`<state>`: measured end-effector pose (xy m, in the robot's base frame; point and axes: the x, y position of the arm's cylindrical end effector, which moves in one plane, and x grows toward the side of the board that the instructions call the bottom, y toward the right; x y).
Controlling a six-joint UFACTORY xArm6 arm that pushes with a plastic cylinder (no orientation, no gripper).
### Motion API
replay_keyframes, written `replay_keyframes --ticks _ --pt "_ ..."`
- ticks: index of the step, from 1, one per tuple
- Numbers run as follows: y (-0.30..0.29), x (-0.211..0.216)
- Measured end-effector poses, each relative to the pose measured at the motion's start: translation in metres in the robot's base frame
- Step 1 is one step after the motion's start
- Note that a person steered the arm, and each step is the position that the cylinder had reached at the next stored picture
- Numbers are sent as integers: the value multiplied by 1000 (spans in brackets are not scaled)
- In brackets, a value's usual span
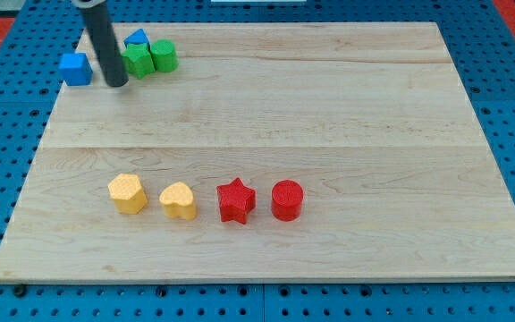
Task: Move your arm to center
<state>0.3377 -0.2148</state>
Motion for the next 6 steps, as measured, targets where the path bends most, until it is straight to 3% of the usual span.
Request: replay_keyframes --ticks 1,2,3,4,5,6 --pt "-79 7" --pt "-71 -25" --pt "-22 -70" --pt "-30 -27" --pt "18 29" --pt "150 29"
